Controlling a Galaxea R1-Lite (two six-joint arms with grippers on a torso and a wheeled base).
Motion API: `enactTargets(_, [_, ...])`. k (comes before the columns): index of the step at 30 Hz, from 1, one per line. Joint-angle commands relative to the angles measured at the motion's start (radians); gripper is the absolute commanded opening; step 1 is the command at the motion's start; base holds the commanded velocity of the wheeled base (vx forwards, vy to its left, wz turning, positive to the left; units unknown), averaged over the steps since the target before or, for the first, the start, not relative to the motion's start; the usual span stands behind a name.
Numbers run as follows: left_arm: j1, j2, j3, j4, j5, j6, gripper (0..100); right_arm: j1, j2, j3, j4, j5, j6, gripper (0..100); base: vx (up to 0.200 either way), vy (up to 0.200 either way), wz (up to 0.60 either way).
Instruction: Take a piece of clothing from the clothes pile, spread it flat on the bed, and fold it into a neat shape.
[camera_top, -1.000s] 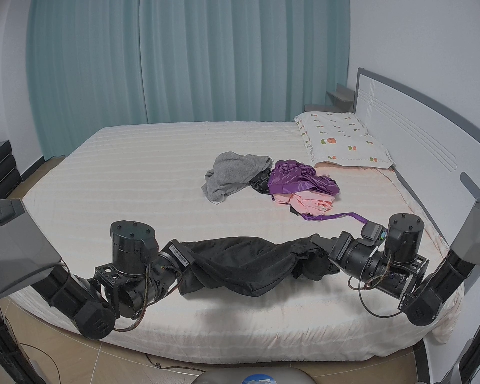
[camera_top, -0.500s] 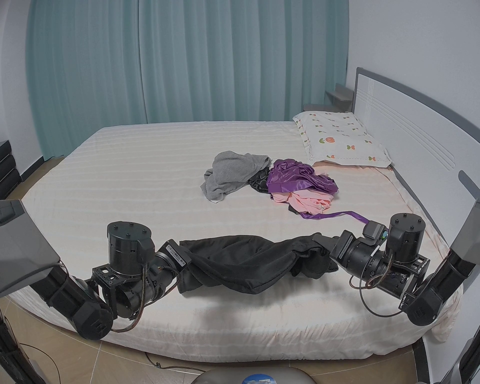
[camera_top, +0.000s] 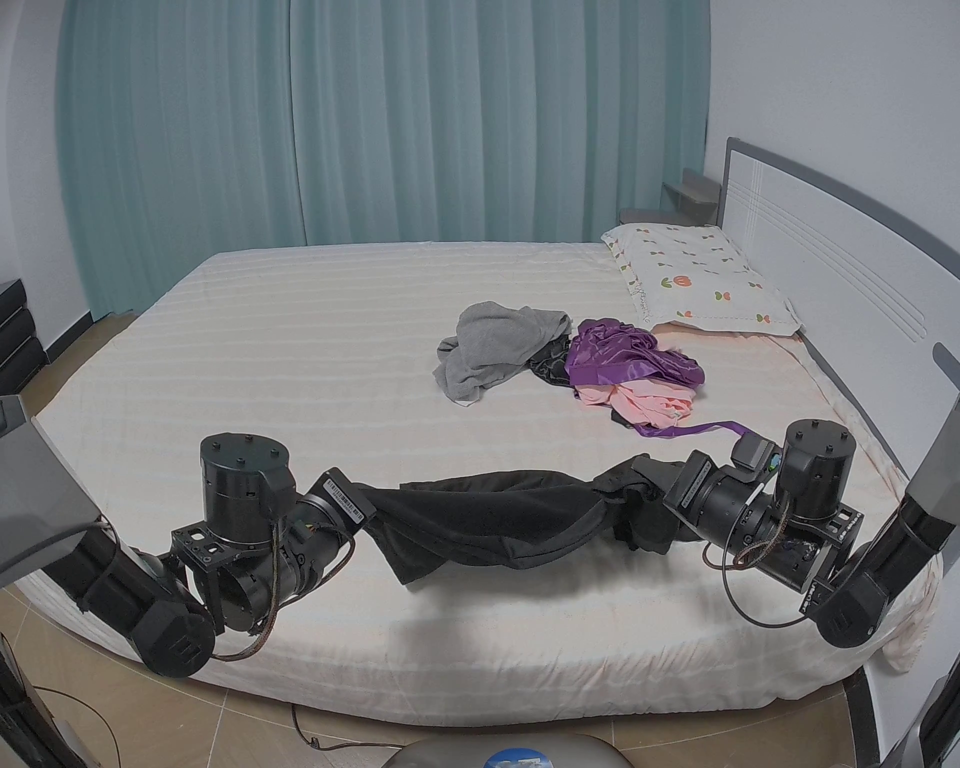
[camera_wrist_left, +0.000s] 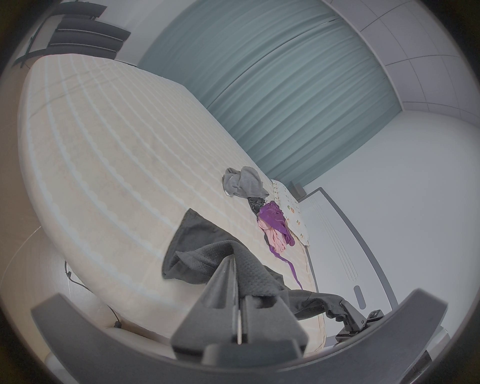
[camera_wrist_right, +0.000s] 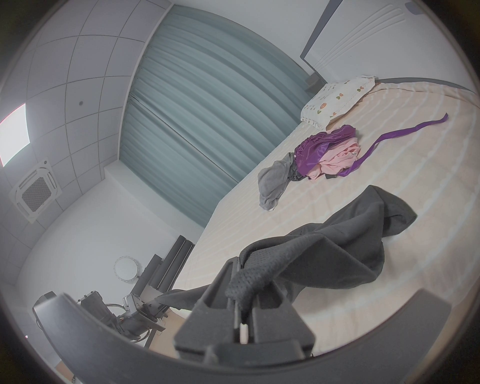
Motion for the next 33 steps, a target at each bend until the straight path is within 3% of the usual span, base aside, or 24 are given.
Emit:
enactTargets(1, [0.0, -0.005, 0.0, -0.001, 0.0, -0.001, 0, -0.003, 0.005, 0.001, 0.0, 0.0, -0.001, 0, 0.0, 0.2, 0.0])
enactTargets(33, [-0.008, -0.017, 0.01, 0.002, -0.001, -0.001, 0, -0.037, -0.002, -0.009, -0.002, 0.002, -0.002, 0, 0.0, 0.2, 0.0])
